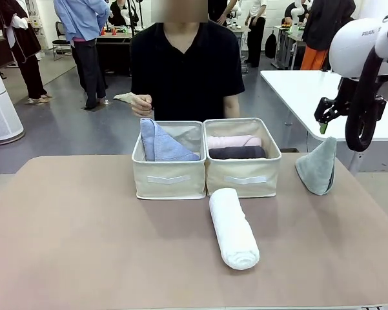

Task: Sort the towels based on their folding style.
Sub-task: Pick up another triangle-folded towel from the table and place it in the left Fabric basket.

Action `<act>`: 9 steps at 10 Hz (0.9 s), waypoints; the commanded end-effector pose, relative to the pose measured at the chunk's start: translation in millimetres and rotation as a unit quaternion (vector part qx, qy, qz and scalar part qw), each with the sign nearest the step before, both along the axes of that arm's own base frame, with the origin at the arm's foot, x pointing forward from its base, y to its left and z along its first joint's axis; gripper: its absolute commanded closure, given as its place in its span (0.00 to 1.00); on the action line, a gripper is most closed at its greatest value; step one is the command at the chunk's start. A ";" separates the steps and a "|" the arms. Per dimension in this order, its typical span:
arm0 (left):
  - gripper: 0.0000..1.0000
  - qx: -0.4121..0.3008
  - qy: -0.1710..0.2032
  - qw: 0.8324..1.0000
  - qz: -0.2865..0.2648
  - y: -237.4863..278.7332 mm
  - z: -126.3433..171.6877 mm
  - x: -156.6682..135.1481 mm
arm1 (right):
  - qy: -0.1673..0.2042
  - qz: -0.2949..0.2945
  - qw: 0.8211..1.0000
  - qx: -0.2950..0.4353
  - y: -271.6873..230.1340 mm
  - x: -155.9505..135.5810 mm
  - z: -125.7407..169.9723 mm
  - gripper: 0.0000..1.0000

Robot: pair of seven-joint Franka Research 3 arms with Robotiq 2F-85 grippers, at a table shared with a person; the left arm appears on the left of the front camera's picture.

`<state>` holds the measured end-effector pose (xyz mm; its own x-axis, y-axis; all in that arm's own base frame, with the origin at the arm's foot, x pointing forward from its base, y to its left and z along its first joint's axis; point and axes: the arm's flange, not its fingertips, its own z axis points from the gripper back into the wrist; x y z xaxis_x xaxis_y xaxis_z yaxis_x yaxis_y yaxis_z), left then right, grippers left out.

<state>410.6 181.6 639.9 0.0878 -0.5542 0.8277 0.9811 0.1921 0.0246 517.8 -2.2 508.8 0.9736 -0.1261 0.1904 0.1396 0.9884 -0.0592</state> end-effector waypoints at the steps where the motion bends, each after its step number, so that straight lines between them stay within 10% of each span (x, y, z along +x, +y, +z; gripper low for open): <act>1: 0.00 -0.002 -0.002 1.000 -0.004 1.0 1.9 -1.6 | 0.035 -0.005 0.999 0.008 2.2 20.1 -4.7 0.00; 9: 0.00 -0.002 -0.002 1.000 -0.004 1.0 1.9 -1.6 | 0.076 0.003 0.995 0.060 -20.2 47.3 -41.9 0.00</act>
